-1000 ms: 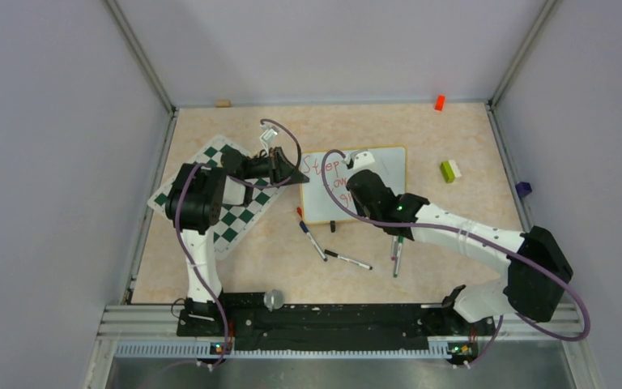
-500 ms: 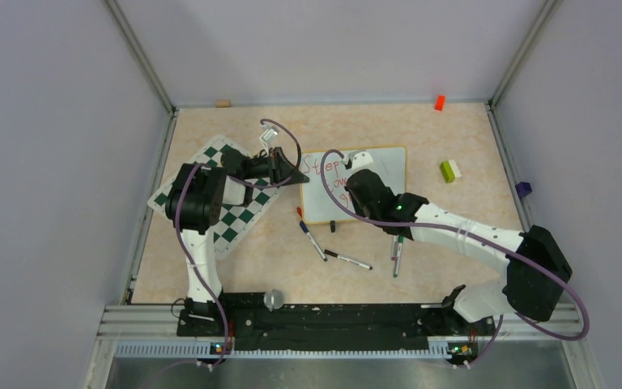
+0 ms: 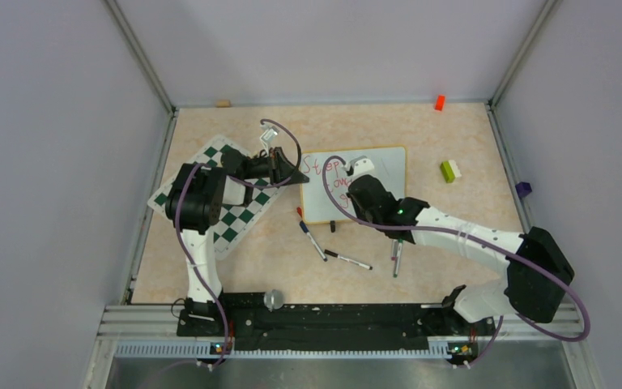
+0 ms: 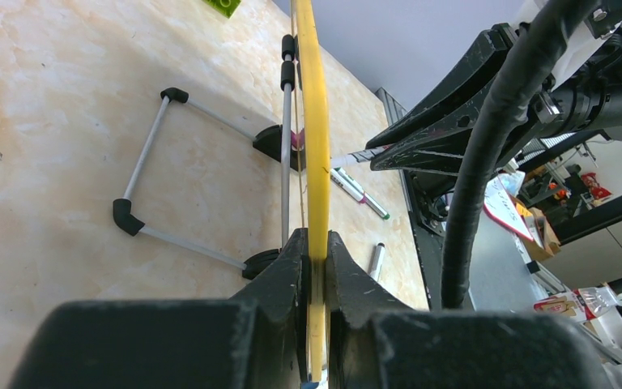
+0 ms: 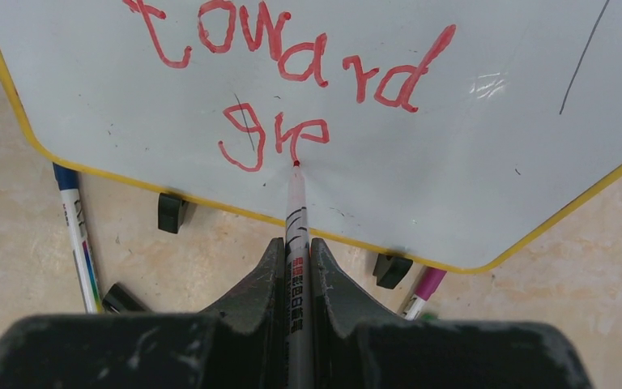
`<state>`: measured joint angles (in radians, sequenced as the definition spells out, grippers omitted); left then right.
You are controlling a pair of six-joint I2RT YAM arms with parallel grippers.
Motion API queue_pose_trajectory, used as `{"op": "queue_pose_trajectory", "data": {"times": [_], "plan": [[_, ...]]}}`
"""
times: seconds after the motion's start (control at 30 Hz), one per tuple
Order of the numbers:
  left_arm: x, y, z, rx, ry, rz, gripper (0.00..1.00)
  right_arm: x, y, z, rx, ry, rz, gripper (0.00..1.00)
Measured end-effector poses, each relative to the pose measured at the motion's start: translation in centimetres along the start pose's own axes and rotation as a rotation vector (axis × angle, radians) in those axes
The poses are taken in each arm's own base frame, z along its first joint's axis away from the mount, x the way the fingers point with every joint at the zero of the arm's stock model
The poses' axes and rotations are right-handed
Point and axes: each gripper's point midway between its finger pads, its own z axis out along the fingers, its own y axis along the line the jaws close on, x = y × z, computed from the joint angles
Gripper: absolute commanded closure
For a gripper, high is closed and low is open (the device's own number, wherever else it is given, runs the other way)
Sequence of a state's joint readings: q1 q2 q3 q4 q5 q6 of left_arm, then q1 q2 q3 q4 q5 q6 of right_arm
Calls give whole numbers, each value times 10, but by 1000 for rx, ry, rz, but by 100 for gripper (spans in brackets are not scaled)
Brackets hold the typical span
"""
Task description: Write a sentence on the whiteboard
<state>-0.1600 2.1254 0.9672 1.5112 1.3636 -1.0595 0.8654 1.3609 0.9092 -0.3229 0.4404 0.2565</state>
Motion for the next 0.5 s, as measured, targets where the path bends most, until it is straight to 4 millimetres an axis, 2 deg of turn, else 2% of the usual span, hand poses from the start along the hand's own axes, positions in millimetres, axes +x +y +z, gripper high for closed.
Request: {"op": "queue_pose_trajectory", "data": {"times": [0.27, 0.5], "plan": [[0, 0, 0, 0, 0, -5, 100, 0, -7, -4, 32, 0, -3, 100], [2, -2, 0, 6, 9, -13, 100, -10, -11, -15, 27, -38, 15, 100]]}}
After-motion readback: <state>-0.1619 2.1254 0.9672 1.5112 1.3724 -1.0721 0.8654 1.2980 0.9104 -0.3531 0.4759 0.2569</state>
